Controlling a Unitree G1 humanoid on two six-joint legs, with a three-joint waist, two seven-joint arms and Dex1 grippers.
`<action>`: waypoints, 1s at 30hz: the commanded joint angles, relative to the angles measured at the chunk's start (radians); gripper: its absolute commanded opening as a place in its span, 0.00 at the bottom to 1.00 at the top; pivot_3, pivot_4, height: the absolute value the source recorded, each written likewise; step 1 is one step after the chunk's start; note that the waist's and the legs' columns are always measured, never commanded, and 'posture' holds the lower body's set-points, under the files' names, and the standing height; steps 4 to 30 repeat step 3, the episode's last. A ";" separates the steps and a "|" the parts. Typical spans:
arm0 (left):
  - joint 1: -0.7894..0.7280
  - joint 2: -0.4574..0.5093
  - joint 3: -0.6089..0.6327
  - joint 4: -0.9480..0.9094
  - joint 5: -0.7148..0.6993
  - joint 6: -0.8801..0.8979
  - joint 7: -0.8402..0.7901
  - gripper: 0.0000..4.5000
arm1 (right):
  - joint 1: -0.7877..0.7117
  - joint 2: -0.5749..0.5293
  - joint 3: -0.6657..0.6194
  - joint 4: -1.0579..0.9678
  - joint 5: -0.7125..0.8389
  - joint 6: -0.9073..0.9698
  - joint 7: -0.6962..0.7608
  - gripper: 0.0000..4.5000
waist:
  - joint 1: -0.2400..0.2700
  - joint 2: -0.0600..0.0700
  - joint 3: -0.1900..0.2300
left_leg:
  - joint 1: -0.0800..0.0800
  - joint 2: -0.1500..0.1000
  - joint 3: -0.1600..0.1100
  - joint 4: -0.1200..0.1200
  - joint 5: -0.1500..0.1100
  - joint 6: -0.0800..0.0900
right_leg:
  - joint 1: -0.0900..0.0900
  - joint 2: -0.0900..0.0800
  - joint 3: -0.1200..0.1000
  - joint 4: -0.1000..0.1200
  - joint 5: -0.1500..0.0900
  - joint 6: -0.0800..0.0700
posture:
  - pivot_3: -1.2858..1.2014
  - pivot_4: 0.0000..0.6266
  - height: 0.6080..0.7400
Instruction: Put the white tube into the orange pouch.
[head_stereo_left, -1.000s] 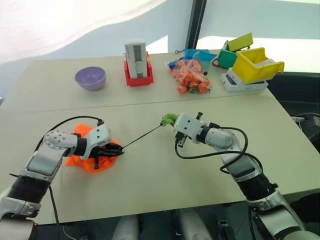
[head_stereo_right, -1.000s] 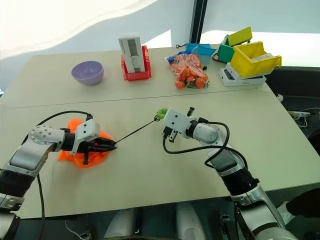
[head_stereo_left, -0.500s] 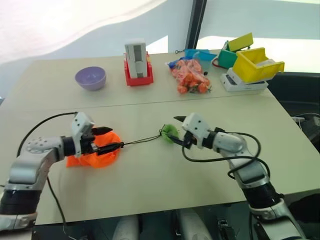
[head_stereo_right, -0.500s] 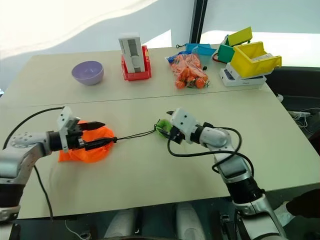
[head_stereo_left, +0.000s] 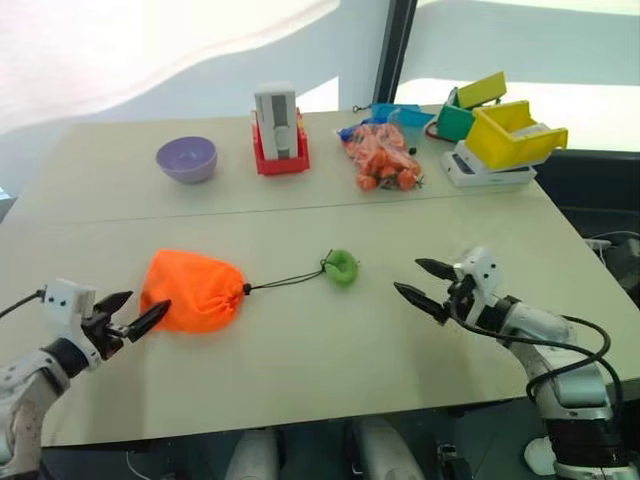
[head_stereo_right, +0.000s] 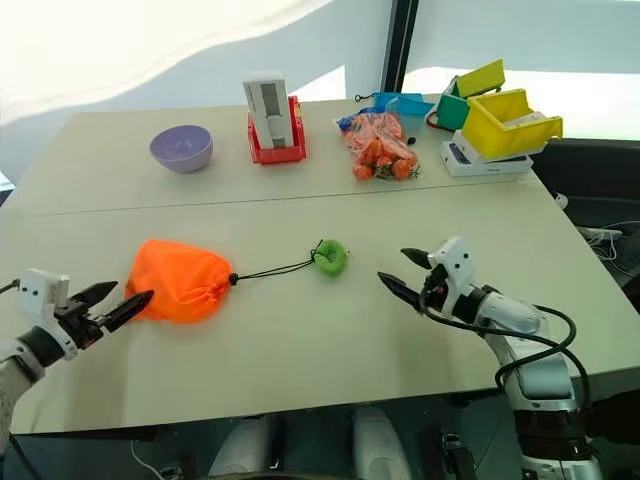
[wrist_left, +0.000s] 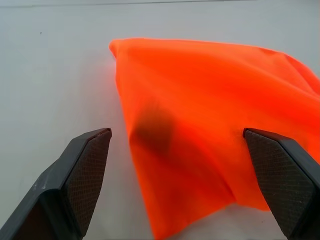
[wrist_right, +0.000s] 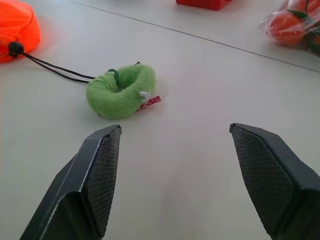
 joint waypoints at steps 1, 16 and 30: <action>0.038 -0.020 0.013 -0.020 0.021 -0.068 0.023 1.00 | 0.006 0.002 -0.014 0.004 0.023 -0.035 0.006 0.80 | 0.000 0.000 0.000 | 0.000 0.000 0.000 0.000 0.000 0.000 | 0.000 0.000 0.000 0.000 0.000 0.000 | 0.52 0.24 1.00; 0.052 -0.026 0.009 -0.026 0.016 -0.082 0.026 1.00 | 0.009 0.003 -0.009 -0.005 0.027 -0.038 0.001 0.80 | 0.000 0.000 0.000 | 0.000 0.000 0.000 0.000 0.000 0.000 | 0.000 0.000 0.000 0.000 0.000 0.000 | 0.52 0.24 1.00; 0.052 -0.026 0.009 -0.026 0.016 -0.082 0.026 1.00 | 0.009 0.003 -0.009 -0.005 0.027 -0.038 0.001 0.80 | 0.000 0.000 0.000 | 0.000 0.000 0.000 0.000 0.000 0.000 | 0.000 0.000 0.000 0.000 0.000 0.000 | 0.52 0.24 1.00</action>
